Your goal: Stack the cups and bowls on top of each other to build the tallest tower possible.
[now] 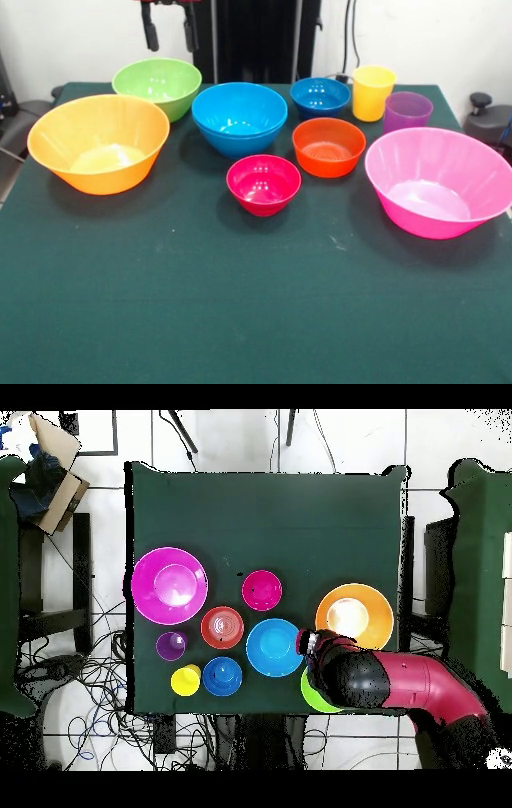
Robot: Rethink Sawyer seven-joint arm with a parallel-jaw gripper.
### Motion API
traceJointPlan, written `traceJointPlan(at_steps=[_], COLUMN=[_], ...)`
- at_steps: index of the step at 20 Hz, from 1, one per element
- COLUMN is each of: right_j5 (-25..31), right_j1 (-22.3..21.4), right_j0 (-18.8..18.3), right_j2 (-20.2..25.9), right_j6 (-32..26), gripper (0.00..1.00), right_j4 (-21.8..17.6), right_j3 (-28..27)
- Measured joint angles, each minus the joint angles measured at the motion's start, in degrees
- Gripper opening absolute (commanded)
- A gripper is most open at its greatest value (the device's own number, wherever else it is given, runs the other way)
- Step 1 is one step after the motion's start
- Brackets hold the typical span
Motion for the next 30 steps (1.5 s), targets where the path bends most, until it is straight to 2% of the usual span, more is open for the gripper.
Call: traceJointPlan(at_steps=[14,30], right_j5=[0.00,-1.43], right_j1=[0.41,4.58], right_j0=[-0.92,-0.76], right_j2=[1.38,1.37], right_j6=[0.00,0.00], gripper=[1.00,1.00], right_j4=[-5.49,-12.14], right_j3=[0.08,1.93])
